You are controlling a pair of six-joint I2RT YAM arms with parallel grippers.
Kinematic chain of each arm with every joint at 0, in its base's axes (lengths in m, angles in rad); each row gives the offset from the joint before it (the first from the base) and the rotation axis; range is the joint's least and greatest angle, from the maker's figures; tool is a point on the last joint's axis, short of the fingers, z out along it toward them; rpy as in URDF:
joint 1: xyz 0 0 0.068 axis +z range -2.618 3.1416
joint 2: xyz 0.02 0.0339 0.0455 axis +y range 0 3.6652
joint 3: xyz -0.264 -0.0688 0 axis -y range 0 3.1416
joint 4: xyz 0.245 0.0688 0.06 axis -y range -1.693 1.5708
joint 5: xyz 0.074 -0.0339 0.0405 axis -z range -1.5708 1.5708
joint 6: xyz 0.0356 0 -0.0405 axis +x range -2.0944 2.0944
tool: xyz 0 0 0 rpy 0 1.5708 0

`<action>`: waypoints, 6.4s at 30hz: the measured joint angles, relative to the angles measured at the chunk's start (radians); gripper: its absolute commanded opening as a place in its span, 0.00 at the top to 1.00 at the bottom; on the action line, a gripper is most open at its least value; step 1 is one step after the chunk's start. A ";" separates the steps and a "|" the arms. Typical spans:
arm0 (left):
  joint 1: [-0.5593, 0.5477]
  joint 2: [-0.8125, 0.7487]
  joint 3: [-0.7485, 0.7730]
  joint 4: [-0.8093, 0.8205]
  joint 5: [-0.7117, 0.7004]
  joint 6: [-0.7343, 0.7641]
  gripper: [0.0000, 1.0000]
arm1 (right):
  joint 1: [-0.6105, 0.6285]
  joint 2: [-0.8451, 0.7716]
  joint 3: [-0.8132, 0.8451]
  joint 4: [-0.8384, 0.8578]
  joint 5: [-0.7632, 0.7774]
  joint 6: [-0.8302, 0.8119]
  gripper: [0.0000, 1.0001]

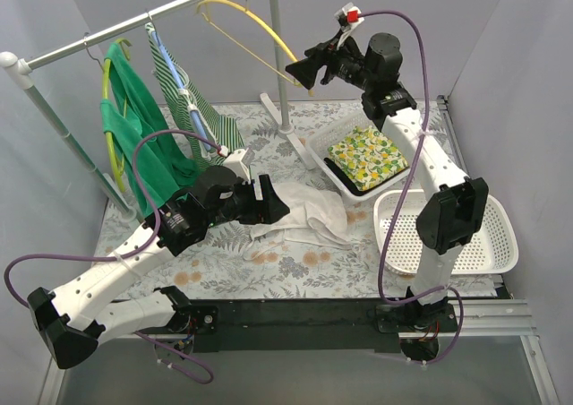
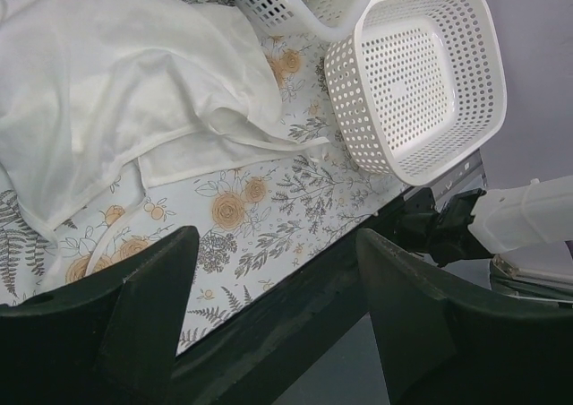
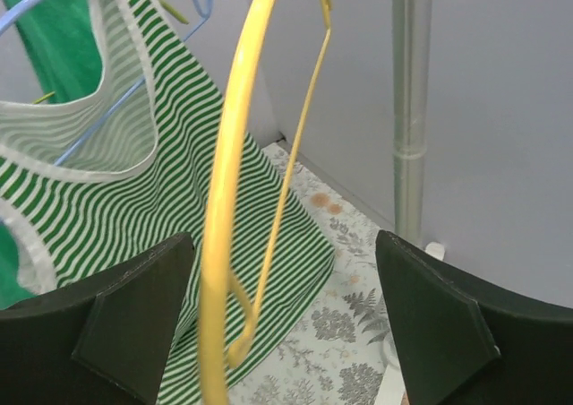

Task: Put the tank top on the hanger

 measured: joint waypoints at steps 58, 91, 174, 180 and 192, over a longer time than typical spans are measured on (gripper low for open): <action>0.000 -0.008 0.005 0.007 -0.008 -0.002 0.29 | 0.231 0.082 0.333 -0.348 0.519 -0.323 0.99; 0.000 -0.005 -0.109 0.068 -0.050 -0.015 0.28 | 0.232 -0.770 -0.640 -0.356 0.504 -0.024 0.99; -0.001 0.077 -0.211 0.067 -0.216 -0.053 0.96 | 0.232 -1.229 -1.285 -0.551 -0.009 0.099 0.99; -0.001 0.077 -0.200 0.067 -0.175 -0.022 0.91 | 0.232 -1.212 -1.349 -0.418 -0.026 0.102 0.99; -0.001 0.077 -0.184 0.069 -0.122 0.029 0.58 | 0.245 -1.076 -1.433 -0.186 -0.021 0.093 0.99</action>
